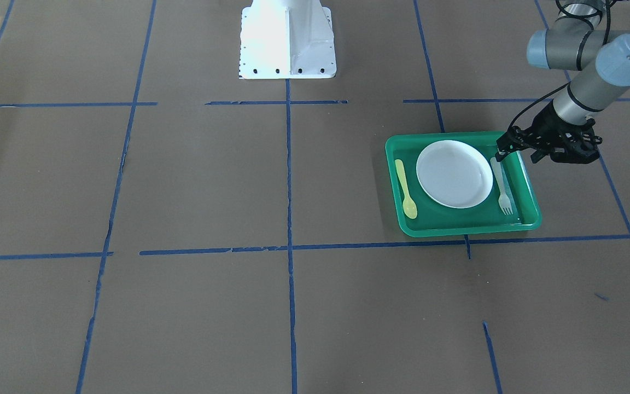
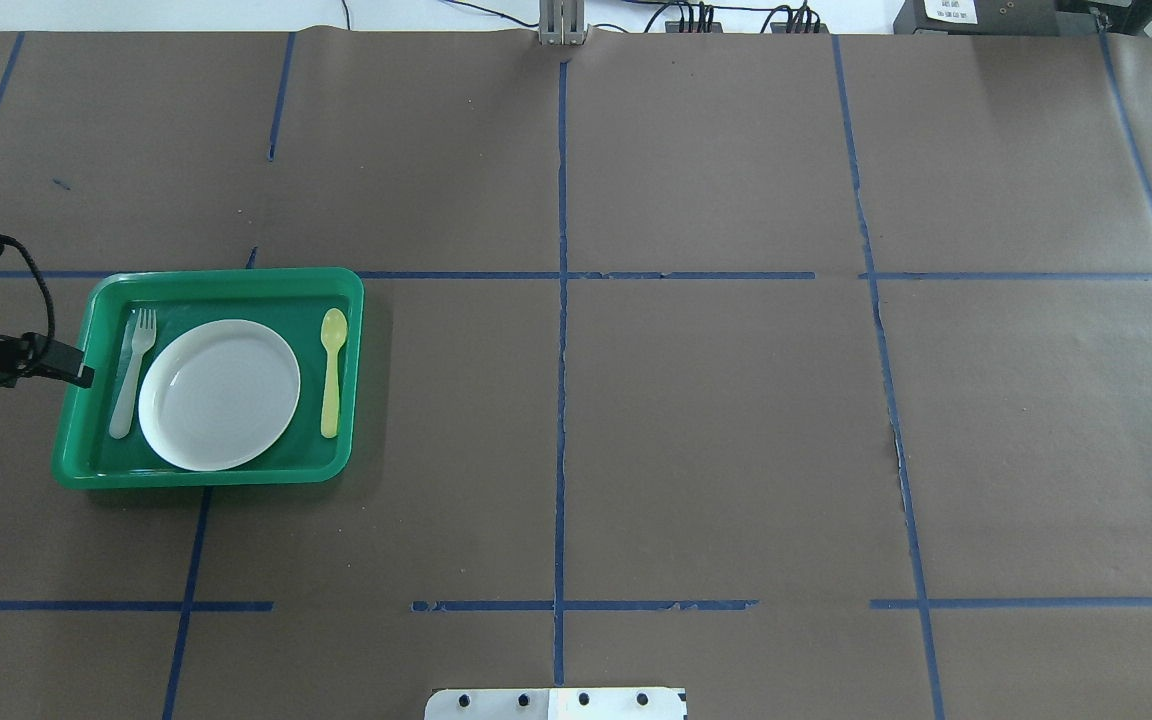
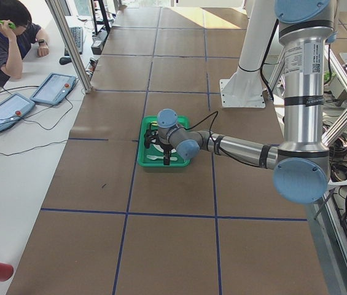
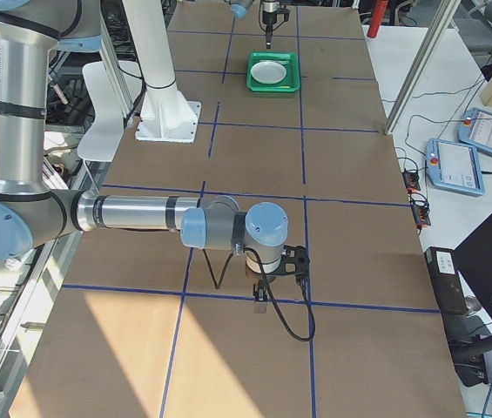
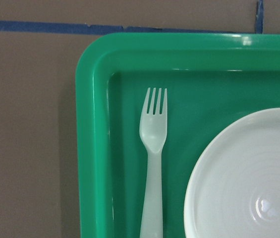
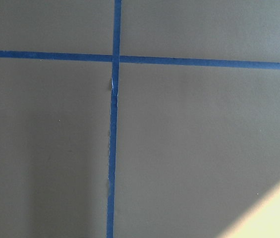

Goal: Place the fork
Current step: 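Open the left gripper and withdraw it away from the tray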

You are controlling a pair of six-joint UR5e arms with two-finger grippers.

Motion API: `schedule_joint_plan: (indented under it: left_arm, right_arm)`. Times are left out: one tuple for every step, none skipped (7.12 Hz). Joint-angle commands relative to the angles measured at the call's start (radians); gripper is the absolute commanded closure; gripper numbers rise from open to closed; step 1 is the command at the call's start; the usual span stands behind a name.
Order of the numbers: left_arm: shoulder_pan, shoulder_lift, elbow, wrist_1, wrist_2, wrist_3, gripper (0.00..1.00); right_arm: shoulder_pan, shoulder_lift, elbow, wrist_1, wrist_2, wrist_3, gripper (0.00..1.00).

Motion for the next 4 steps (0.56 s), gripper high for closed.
schedule_joint_plan:
  left_arm:
    - [-0.176,0.063,0.012,0.046,-0.035,0.289,0.00]
    - [-0.272,0.062,0.003,0.186,-0.035,0.462,0.00]
    - [-0.369,0.049,-0.006,0.339,-0.026,0.641,0.00]
    - [-0.459,0.054,-0.006,0.411,-0.024,0.760,0.00]
  right_arm:
    - [0.000,0.000,-0.001,0.000,0.000,0.000,0.00]
    - [0.000,0.000,0.000,0.000,0.000,0.000,0.00]
    - [0.000,0.000,-0.001,0.000,0.000,0.000,0.00]
    - [0.000,0.000,0.000,0.000,0.000,0.000,0.00]
